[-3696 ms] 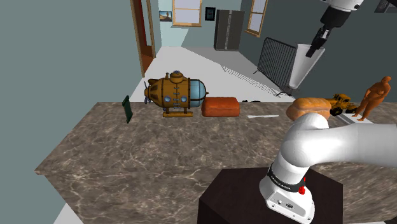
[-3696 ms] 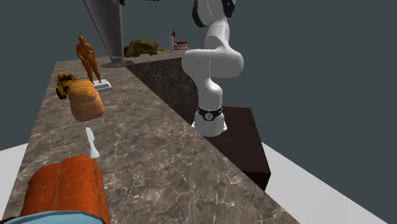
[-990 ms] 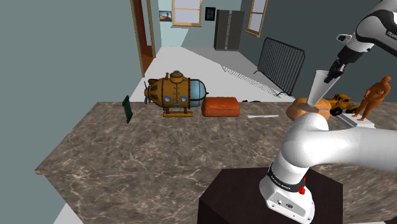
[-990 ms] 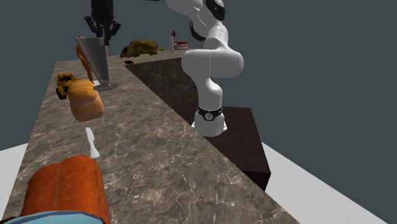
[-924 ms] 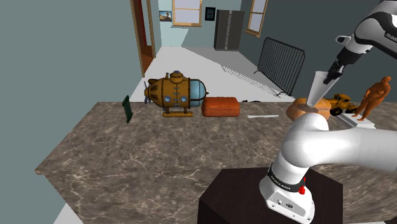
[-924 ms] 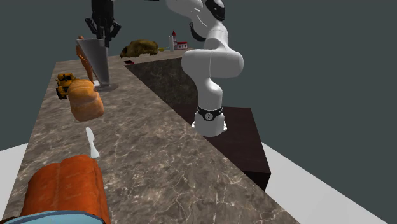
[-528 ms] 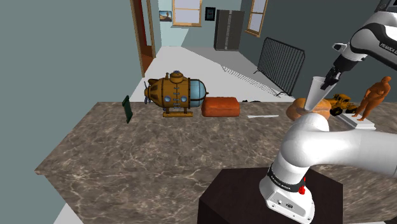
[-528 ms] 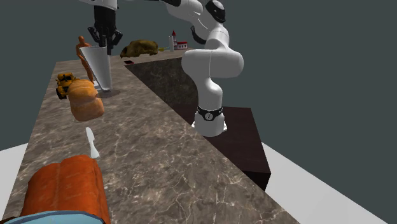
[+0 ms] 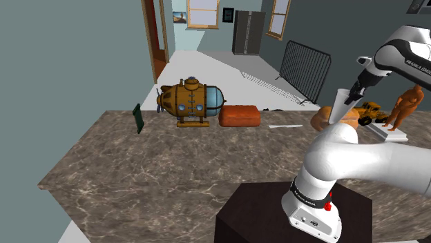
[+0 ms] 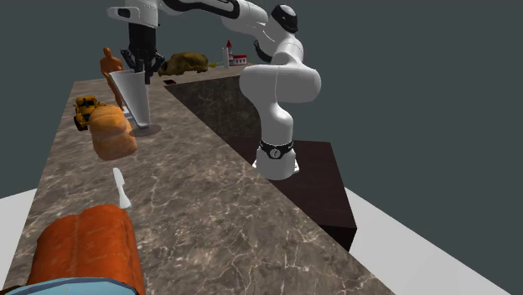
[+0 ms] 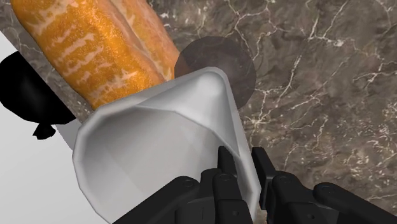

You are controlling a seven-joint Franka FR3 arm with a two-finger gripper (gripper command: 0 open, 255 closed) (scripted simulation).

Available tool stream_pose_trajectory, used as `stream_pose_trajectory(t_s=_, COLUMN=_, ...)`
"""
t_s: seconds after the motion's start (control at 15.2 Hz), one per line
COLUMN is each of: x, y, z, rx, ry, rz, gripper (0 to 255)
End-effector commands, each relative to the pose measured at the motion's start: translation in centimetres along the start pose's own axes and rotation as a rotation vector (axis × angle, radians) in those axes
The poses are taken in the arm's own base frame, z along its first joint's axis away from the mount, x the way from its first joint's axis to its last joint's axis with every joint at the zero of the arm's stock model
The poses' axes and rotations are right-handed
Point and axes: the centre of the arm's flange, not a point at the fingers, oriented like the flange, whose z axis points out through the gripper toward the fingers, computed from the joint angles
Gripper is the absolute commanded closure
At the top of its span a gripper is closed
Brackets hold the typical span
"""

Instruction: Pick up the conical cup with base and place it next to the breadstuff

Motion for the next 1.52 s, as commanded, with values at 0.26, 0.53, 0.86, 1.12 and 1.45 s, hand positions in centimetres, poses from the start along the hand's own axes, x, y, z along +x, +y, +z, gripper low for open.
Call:
stream_pose_trajectory(t_s=0.26, x=-0.6, y=-0.5, z=3.3, rx=0.003, ry=-0.001, rz=0.000, gripper=255)
stream_pose_trajectory(t_s=0.53, x=-1.1, y=-0.8, z=5.3, rx=0.003, ry=-0.001, rz=0.000, gripper=255)
stream_pose_trajectory(t_s=0.86, x=-1.2, y=-0.9, z=6.0, rx=0.003, ry=-0.001, rz=0.000, gripper=255)
stream_pose_trajectory(t_s=1.12, x=-1.2, y=-0.9, z=6.0, rx=0.003, ry=-0.001, rz=0.000, gripper=255)
stream_pose_trajectory(t_s=1.45, x=-1.2, y=-0.9, z=6.0, rx=0.003, ry=-0.001, rz=0.000, gripper=0)
